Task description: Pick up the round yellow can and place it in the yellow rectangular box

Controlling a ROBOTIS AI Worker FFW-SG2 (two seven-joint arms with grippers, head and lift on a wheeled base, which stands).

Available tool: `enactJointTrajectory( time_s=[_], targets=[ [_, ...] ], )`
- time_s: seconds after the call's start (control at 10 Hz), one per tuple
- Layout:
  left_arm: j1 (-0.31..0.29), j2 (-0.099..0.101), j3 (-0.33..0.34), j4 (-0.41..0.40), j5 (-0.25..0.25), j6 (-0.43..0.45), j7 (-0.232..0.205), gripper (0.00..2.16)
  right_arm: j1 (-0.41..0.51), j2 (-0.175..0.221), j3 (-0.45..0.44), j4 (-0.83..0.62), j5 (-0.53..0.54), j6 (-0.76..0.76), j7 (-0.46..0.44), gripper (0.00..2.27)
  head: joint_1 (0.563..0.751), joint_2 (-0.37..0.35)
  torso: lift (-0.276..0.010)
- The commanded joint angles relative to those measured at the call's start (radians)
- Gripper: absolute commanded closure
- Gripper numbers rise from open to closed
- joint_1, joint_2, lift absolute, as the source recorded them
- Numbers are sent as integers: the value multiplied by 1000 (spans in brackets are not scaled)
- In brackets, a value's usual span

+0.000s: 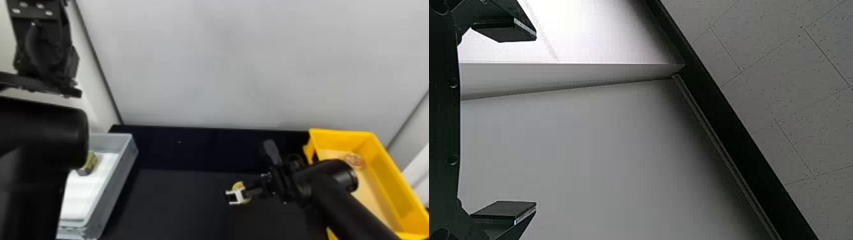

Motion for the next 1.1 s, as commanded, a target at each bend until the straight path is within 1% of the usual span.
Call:
enactJointTrajectory(
  time_s=[0.0, 0.9, 1.0],
  targets=[
    [-2, -1, 0, 0, 0, 2, 0, 88, 6, 0, 0, 39, 50, -21, 16, 21, 663, 54, -10],
    [3, 10, 5, -6, 3, 5, -3, 88, 18, 9, -12, 99, 67, -59, 12, 21, 663, 54, -10],
    [2, 10, 2, -6, 3, 6, -3, 88, 17, 9, -12, 93, 90, -52, 10, 21, 663, 54, -10]
  ],
)
